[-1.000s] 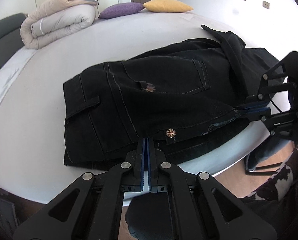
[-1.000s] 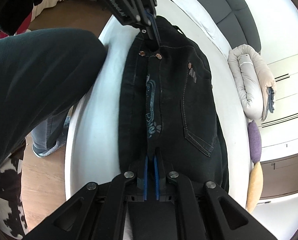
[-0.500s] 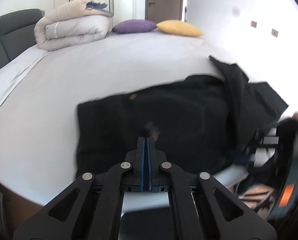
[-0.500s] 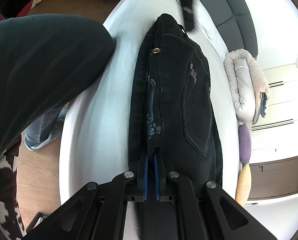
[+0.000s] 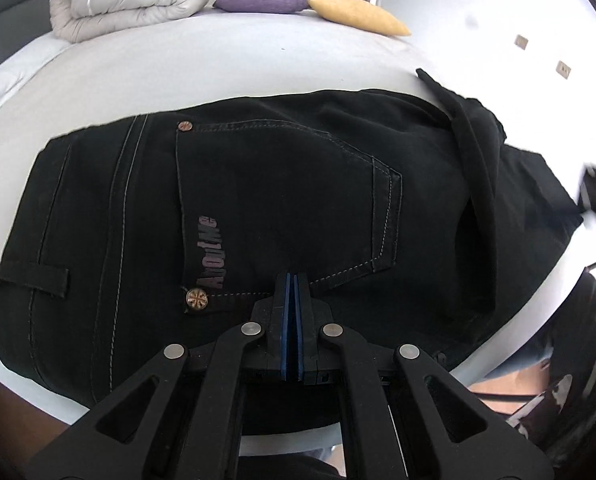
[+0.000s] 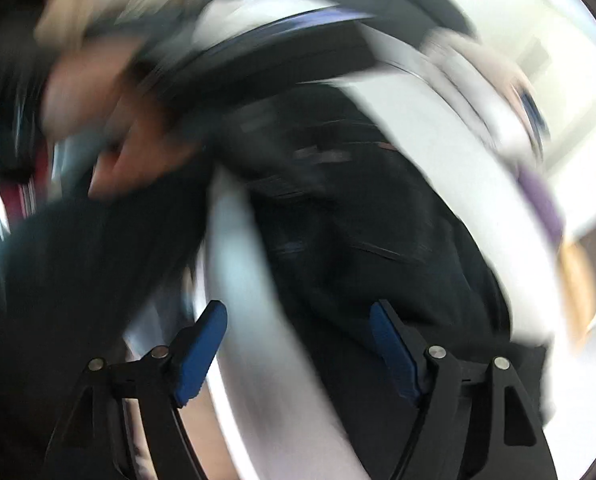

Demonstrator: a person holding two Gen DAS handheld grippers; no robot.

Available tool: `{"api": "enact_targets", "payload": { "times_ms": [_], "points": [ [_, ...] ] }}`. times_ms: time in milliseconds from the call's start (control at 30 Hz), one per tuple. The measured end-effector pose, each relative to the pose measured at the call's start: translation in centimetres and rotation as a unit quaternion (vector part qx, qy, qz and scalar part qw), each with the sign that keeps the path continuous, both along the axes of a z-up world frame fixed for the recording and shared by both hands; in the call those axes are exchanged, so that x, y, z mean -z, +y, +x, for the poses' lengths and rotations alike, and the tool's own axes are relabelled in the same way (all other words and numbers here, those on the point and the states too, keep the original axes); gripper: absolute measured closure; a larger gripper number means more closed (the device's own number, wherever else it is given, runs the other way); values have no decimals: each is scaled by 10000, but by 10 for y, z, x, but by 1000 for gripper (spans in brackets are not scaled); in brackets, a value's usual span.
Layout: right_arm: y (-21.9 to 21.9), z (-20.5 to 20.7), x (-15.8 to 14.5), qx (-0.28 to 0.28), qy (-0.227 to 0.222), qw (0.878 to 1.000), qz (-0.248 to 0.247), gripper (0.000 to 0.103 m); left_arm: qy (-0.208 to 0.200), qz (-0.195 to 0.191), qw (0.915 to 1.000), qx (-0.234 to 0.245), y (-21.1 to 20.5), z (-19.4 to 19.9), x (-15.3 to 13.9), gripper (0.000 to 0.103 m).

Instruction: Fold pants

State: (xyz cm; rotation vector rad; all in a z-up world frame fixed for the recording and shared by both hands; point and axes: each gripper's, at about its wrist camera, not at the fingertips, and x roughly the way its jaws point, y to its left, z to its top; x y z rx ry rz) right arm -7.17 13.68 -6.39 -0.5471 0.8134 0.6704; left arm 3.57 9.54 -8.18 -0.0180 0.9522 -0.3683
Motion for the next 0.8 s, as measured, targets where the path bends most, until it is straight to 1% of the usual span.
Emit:
{"api": "enact_targets", "payload": {
  "times_ms": [33, 67, 100, 133, 167, 233, 267, 333, 367, 400, 500, 533, 567, 600, 633, 667, 700, 733, 767, 800],
  "points": [
    [-30, 31, -14, 611, 215, 9970, 419, 27, -7, -3, 10000, -9, 0, -1, 1, 102],
    [-55, 55, -24, 1128, 331, 9903, 745, 27, -23, 4, 10000, -18, -1, -1, 1, 102],
    [-77, 76, -31, 1579, 416, 9816, 989, 27, -51, 10, 10000, -27, -2, -2, 2, 102],
    [-105, 102, -39, 2162, 523, 9666, 1275, 27, -99, 17, 9999, -35, -3, -2, 1, 102],
    [-136, 130, -43, 2774, 653, 9464, 1519, 25, -139, 22, 9999, -39, 0, -7, 3, 102],
    [-186, 181, -39, 3885, 918, 9030, 1590, 24, -180, 7, 9998, -53, 6, -15, 6, 102],
    [-212, 207, -32, 4480, 1105, 8730, 1582, 23, -189, -12, 9998, -60, 7, -16, 8, 102],
    [-242, 247, -15, 5018, 1541, 8350, 1648, 23, -192, -70, 9998, -67, 12, -21, 12, 102],
    [-250, 262, -7, 5181, 1625, 8242, 1608, 23, -186, -111, 9997, -69, 15, -21, 14, 102],
    [-254, 275, 0, 5298, 1673, 8170, 1545, 23, -181, -142, 9997, -70, 17, -21, 14, 102],
    [-252, 305, 25, 5531, 1900, 8036, 1107, 23, -171, -229, 9996, -72, 26, -25, 13, 102],
    [-252, 315, 36, 5635, 2050, 7939, 1009, 23, -168, -246, 9995, -73, 27, -25, 13, 102],
    [-251, 322, 43, 5684, 2121, 7893, 939, 23, -164, -269, 9995, -74, 30, -25, 13, 102],
    [-250, 325, 46, 5709, 2110, 7889, 852, 21, -159, -290, 9994, -75, 31, -24, 14, 102],
    [-245, 329, 48, 5686, 2010, 7947, 691, 21, -155, -310, 9994, -74, 32, -24, 13, 102],
    [-241, 331, 47, 5639, 1886, 8020, 570, 24, -152, -323, 9993, -71, 34, -25, 13, 102],
    [-236, 333, 44, 5539, 1760, 8121, 514, 36, -149, -331, 9993, -70, 35, -24, 13, 102],
    [-235, 332, 41, 5482, 1704, 8171, 530, 47, -148, -337, 9993, -70, 36, -24, 12, 102],
    [-235, 331, 38, 5461, 1678, 8190, 542, 73, -149, -335, 9993, -72, 37, -25, 12, 102],
    [-238, 328, 33, 5451, 1672, 8193, 607, 96, -151, -326, 9993, -75, 37, -24, 13, 102]
  ]
}}
